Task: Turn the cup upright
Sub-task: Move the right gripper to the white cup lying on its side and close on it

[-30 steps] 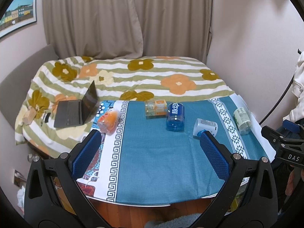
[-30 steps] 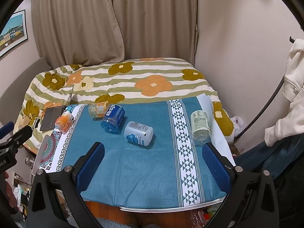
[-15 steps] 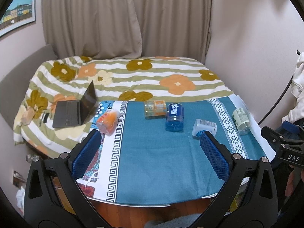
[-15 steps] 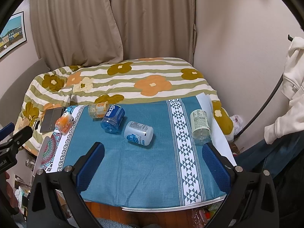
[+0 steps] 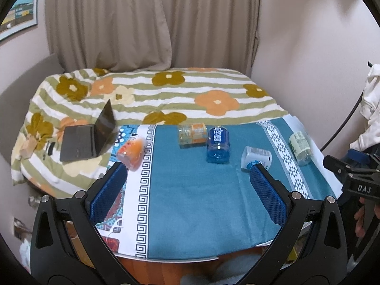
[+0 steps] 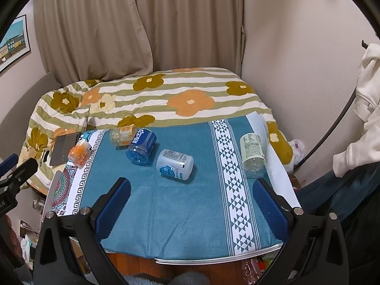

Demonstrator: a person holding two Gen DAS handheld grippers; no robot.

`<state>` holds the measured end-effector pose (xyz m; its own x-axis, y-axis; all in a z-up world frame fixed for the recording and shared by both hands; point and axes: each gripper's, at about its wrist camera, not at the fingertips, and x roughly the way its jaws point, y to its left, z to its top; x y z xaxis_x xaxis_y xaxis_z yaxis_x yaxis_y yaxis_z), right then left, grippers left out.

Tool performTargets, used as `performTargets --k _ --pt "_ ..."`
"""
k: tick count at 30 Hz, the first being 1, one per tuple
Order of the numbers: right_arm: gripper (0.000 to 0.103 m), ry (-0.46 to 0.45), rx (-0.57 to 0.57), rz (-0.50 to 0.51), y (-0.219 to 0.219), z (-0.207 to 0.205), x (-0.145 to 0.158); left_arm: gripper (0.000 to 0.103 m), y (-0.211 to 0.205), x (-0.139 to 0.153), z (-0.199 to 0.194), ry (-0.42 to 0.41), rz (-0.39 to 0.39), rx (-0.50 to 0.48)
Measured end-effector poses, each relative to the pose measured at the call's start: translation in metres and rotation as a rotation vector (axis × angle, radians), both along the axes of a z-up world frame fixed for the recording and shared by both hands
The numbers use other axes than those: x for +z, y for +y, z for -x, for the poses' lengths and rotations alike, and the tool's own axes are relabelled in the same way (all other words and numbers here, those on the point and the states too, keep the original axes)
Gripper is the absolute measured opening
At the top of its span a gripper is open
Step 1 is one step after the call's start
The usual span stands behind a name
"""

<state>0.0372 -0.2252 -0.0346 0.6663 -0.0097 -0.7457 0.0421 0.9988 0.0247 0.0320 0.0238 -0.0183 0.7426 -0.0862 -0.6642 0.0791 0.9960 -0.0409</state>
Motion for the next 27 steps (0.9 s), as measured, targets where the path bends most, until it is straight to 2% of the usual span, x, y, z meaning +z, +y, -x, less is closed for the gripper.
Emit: performTargets --k 4,10,13,21,27 --pt "0.103 0.038 0.019 0.016 0.000 -0.019 -0.013 0.103 0.002 -0.012 -0.016 0.059 -0.009 0.015" --pt "0.103 0.111 0.102 0.043 -0.001 -0.061 -0.042 0.103 -0.004 -0.045 -0.048 0.184 -0.005 0.067" --pt "0.103 0.153 0.179 0.050 -0.003 -0.087 -0.060 0.103 -0.012 -0.060 -0.062 0.231 -0.025 0.112" --pt "0.103 0.277 0.455 0.133 -0.001 -0.151 -0.116 0.103 -0.030 -0.111 -0.094 0.386 -0.008 0.180" --pt "0.102 0.342 0.671 0.212 0.015 -0.173 -0.149 0.103 -0.038 -0.146 -0.104 0.472 0.019 0.244"
